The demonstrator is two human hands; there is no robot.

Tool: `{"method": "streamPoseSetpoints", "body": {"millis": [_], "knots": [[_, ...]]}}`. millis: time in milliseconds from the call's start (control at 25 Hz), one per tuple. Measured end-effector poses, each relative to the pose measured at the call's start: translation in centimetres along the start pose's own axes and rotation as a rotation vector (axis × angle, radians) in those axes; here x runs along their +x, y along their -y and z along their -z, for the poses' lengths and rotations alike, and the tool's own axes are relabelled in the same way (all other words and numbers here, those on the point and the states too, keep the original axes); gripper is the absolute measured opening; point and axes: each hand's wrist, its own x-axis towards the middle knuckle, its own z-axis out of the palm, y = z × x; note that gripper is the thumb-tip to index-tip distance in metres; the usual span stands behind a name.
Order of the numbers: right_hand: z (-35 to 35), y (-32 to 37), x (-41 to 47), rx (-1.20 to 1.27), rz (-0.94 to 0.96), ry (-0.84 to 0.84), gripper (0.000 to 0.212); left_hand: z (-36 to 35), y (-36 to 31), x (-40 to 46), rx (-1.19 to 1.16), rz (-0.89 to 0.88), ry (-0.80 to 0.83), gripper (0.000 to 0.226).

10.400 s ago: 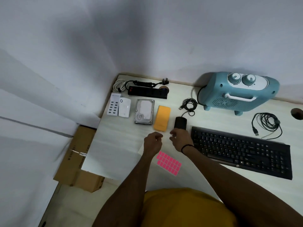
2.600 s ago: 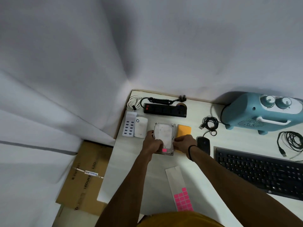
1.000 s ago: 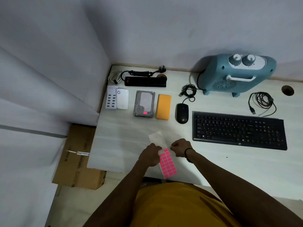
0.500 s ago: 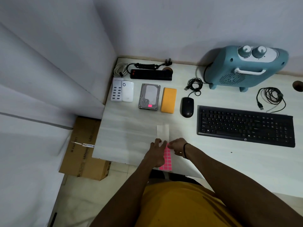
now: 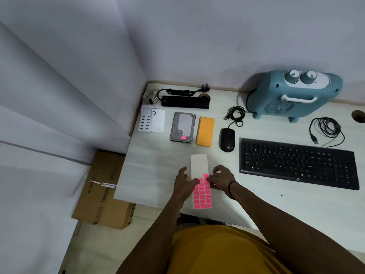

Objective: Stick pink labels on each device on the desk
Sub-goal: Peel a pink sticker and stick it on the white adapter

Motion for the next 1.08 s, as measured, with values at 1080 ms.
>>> {"method": "streamPoseSetpoints", "body": {"millis": [1080], "knots": [[5.6, 7.7, -5.2, -0.379, 0.761, -0.372, 0.007, -1.7, -9.4, -2.3, -0.396, -0.174, 0.139, 0.018]]}}
